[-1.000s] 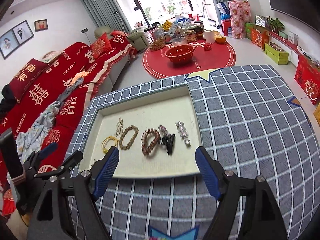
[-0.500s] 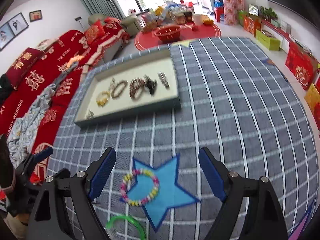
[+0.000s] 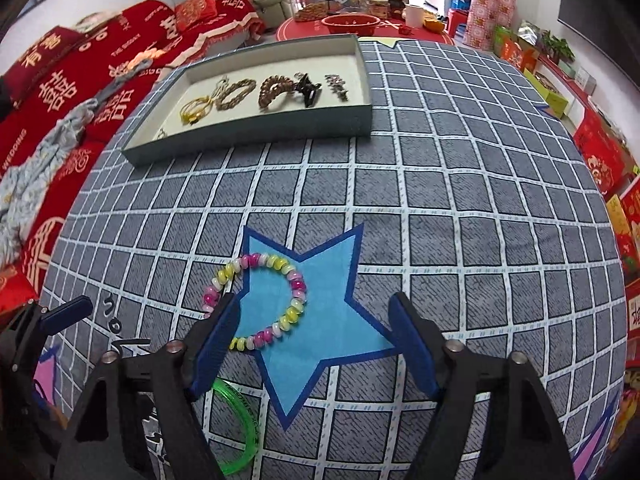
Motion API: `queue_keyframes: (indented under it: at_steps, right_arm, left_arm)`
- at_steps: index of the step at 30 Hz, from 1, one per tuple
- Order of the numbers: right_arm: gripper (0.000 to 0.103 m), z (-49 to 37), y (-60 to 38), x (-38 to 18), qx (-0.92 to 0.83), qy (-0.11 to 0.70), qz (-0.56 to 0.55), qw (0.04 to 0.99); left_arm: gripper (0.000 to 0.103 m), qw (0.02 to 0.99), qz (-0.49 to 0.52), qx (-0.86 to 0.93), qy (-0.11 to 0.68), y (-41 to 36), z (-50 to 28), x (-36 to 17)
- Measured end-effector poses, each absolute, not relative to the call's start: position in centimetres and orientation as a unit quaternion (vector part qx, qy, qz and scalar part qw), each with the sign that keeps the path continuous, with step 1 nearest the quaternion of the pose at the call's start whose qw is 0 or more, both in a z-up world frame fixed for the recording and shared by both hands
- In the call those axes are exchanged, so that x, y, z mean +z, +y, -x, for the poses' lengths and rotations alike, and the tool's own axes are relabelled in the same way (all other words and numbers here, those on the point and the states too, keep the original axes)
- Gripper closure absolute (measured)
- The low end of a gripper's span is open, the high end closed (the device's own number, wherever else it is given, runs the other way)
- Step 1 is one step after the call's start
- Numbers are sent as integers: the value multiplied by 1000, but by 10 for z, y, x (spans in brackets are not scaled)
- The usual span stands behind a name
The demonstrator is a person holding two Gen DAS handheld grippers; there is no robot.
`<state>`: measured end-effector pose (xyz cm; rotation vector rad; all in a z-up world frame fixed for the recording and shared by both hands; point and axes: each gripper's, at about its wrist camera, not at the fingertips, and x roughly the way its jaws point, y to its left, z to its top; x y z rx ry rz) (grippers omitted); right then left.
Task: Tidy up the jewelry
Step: 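Withdraw both tools and move them toward the blue star, then grasp the green bangle with the left tool while the right tool grasps the beaded bracelet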
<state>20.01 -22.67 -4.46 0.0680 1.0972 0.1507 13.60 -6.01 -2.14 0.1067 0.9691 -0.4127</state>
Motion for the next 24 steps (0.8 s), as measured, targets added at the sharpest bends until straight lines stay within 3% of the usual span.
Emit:
queue_keyframes:
  at_steps: [6,9,17,19,24]
  right_arm:
    - [45,-208,-220,-59,82,531,-9,843]
    - [49,-208,-215,-62,83,528,10,845]
    - [53,-206,-204,-63,87,523,54,847]
    - [59,-206,-203,-63,89,521,56,847]
    - [88,-205,-202,-61,93,522,54,846]
  left_arm:
    - [5,857,-57,-195,474,-71,-134,-31]
    - [14,853,-57,-196,480,-75,-133,-36]
    - [19,850,-87,-197,480,-90,-128,-43]
    - [19,851,-92,-196,479,-92,-128,-43]
    - [19,852,-100,-189,479,-95,-126,-43]
